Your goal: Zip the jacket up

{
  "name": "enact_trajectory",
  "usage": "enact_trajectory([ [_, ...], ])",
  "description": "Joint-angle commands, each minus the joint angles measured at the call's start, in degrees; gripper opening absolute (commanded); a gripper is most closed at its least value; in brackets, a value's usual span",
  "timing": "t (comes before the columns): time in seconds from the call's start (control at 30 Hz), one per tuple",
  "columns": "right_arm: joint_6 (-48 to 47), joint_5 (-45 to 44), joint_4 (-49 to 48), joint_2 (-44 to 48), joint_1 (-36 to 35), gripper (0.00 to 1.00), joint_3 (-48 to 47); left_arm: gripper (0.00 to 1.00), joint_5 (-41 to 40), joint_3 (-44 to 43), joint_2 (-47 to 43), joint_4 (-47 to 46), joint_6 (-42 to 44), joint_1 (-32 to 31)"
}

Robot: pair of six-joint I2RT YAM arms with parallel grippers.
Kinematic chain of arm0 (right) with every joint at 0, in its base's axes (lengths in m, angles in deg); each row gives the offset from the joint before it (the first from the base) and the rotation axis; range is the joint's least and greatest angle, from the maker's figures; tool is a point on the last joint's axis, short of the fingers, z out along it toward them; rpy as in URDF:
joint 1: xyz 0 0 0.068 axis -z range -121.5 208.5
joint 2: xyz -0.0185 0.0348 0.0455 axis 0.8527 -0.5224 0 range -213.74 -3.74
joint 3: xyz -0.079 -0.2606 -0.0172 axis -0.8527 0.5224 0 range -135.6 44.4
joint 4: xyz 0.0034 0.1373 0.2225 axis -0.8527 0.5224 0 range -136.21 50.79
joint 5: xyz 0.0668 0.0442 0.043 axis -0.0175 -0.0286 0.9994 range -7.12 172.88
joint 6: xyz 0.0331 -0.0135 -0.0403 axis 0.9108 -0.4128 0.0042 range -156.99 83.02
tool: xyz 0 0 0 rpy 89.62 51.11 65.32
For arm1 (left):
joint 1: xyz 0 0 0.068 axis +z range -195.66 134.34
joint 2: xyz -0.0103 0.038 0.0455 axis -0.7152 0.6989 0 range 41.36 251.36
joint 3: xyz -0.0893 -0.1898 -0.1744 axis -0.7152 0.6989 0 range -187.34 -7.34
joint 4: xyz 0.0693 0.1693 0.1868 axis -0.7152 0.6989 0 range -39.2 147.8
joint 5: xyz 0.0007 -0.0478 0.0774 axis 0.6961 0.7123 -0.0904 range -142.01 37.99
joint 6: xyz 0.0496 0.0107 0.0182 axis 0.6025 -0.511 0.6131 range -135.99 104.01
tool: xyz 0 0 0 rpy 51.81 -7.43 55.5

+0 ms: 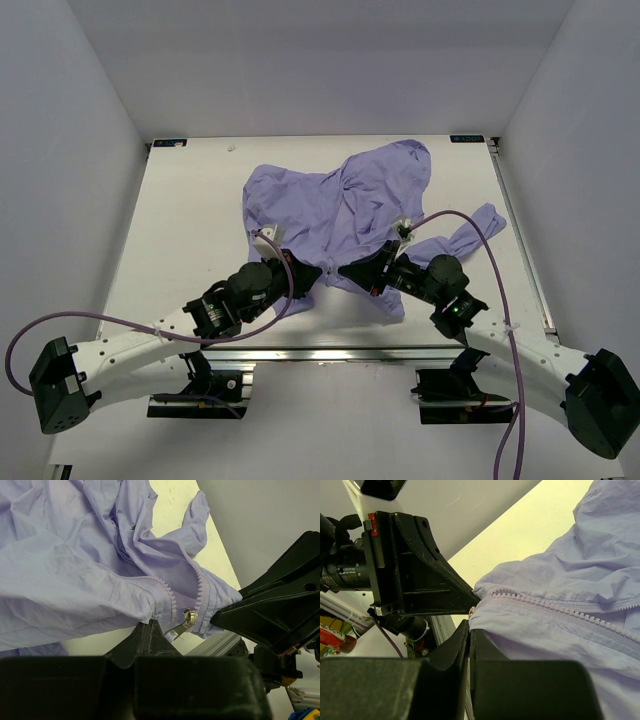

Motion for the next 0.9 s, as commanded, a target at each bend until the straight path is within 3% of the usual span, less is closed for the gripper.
enact_trajectory([
  [0.0, 0.0, 0.7, -1.8, 0.4, 0.4, 0.0, -1.7, 0.0, 0.1, 0.4, -1.7, -0.6, -0.1, -0.2],
  [0.27, -1.2, 8.7, -3.2, -1.8, 0.8, 0.0, -1.7, 0.0, 0.0, 0.6, -2.5, -1.2, 0.4, -0.3],
  [0.47, -1.7, 15.0, -6.6, -4.2, 2.0, 0.0, -2.1, 0.0, 6.0, 2.8, -3.8, -6.1, 5.9, -0.3],
  [0.87, -2.2, 29.4, -10.4, -6.5, 8.2, 0.0, -3.5, 0.0, 6.8, 7.0, -11.0, -6.8, 9.1, -0.3],
])
